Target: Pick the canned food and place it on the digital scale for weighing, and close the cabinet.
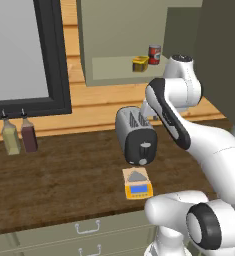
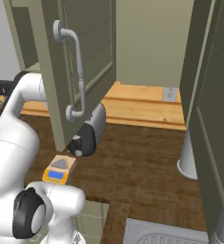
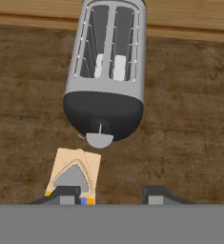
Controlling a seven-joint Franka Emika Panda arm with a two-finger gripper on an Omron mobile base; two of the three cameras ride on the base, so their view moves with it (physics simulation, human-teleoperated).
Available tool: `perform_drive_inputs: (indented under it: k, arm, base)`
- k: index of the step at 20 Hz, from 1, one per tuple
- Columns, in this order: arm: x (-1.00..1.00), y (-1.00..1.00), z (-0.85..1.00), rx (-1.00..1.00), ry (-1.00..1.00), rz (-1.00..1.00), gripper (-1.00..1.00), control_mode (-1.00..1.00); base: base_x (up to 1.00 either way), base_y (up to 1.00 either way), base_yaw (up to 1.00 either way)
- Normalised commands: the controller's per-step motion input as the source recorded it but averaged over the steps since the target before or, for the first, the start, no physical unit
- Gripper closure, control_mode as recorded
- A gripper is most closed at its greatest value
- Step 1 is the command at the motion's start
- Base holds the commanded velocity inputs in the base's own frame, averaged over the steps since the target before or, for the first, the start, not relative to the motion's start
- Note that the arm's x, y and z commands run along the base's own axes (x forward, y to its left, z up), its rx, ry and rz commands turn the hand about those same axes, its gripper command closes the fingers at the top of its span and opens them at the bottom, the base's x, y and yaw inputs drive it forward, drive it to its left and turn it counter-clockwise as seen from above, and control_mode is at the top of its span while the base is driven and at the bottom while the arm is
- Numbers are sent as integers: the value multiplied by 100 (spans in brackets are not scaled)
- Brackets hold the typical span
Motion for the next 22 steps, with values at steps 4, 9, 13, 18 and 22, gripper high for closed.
perform_drive_inputs:
  k: [4, 9, 13, 18, 22]
  arm:
    - [-42, 6, 0, 0, -9, 7, -100, -100]
    - [-53, 27, 30, 0, -30, 2, -100, -100]
    - [-33, 15, 46, 2, -24, -2, -100, -100]
    - [-17, 4, 61, 0, -20, 0, -100, -100]
    - [-16, 5, 62, 4, -12, 0, -100, -100]
  base:
    - [0, 0, 0]
    - [0, 0, 0]
    - [0, 0, 0]
    - [0, 0, 0]
    - [0, 0, 0]
